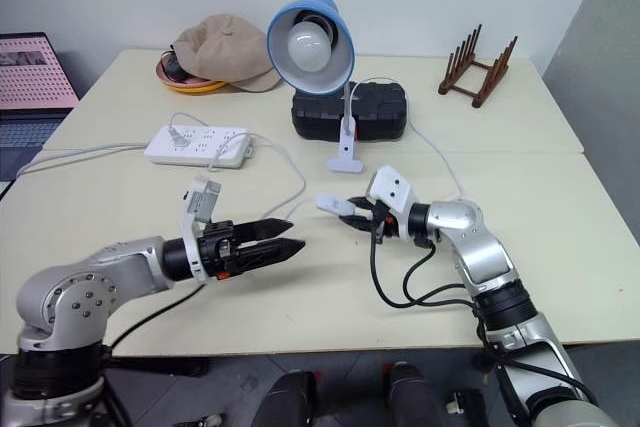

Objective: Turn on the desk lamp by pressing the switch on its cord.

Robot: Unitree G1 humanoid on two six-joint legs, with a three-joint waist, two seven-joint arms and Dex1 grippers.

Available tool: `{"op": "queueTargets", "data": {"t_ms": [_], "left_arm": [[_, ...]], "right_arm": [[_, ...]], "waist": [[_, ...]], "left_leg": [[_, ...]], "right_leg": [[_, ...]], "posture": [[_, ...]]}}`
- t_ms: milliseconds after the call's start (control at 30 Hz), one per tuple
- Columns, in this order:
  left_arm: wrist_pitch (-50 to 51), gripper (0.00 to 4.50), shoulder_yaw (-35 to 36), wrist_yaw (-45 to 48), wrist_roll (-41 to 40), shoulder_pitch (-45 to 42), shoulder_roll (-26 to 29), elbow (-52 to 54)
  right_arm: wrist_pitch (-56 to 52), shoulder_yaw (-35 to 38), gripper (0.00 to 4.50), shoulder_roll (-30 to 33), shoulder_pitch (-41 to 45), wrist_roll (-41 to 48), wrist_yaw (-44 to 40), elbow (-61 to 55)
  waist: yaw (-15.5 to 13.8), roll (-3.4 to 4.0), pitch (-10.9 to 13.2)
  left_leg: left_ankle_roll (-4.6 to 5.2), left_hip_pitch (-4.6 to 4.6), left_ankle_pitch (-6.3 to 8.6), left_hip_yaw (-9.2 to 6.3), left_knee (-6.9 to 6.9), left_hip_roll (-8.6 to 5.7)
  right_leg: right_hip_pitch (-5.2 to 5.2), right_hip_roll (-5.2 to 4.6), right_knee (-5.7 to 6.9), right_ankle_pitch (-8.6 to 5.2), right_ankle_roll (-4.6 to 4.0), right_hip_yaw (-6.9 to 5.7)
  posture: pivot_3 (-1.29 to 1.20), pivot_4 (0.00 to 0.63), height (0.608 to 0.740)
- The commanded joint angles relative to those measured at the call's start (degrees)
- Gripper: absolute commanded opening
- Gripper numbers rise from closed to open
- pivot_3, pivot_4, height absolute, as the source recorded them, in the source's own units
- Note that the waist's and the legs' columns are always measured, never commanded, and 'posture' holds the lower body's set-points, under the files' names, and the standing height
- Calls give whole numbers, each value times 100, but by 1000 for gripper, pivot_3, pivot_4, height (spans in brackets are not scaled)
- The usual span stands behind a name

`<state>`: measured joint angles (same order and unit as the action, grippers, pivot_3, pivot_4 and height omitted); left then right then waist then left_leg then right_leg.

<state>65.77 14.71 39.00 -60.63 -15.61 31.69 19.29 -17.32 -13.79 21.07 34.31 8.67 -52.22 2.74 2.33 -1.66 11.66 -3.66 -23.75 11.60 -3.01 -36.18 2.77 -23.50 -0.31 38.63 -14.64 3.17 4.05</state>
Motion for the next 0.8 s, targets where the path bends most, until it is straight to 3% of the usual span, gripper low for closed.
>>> {"op": "queueTargets", "data": {"t_ms": [33, 100, 233, 767, 800], "left_arm": [[339, 4500, 369, -1528, -1356, 259, -714, 177], [136, 4500, 364, -2122, -1725, 340, -1141, 200], [-114, 4500, 341, -2849, -2047, 128, -1485, 45], [-388, 4500, -82, -3015, -2404, -200, -1341, -252], [-409, 4320, -70, -3032, -2477, -194, -1345, -260]], "right_arm": [[-19, 203, 1062, -13, -24, 138, 149, -478], [-107, 247, 1062, 31, -118, 306, 65, -766], [-380, 253, 1062, 124, -266, 563, -65, -1173], [-750, 186, 1062, 416, -533, 918, -183, -1682], [-752, 189, 1062, 423, -543, 918, -179, -1688]], "waist": [[0, -1, -1], [-10, -1, -1], [-41, -2, -1], [-39, -5, -3], [-39, -5, -3]], "left_leg": [[0, 1, 0, -2, -1, 0], [0, 5, 0, -4, -4, 0], [0, 13, -1, -5, -14, -3], [3, 45, -3, 2, -10, -5], [3, 44, -3, 2, -10, -5]], "right_leg": [[0, 0, 1, 1, -1, 0], [0, 1, 12, 2, -3, 1], [4, 2, 25, 1, -4, 3], [29, 5, 23, -14, -27, 8], [29, 5, 22, -14, -28, 8]], "posture": [[0, 150, 740], [0, 150, 740], [0, 150, 740], [0, 150, 740], [0, 150, 740]]}}
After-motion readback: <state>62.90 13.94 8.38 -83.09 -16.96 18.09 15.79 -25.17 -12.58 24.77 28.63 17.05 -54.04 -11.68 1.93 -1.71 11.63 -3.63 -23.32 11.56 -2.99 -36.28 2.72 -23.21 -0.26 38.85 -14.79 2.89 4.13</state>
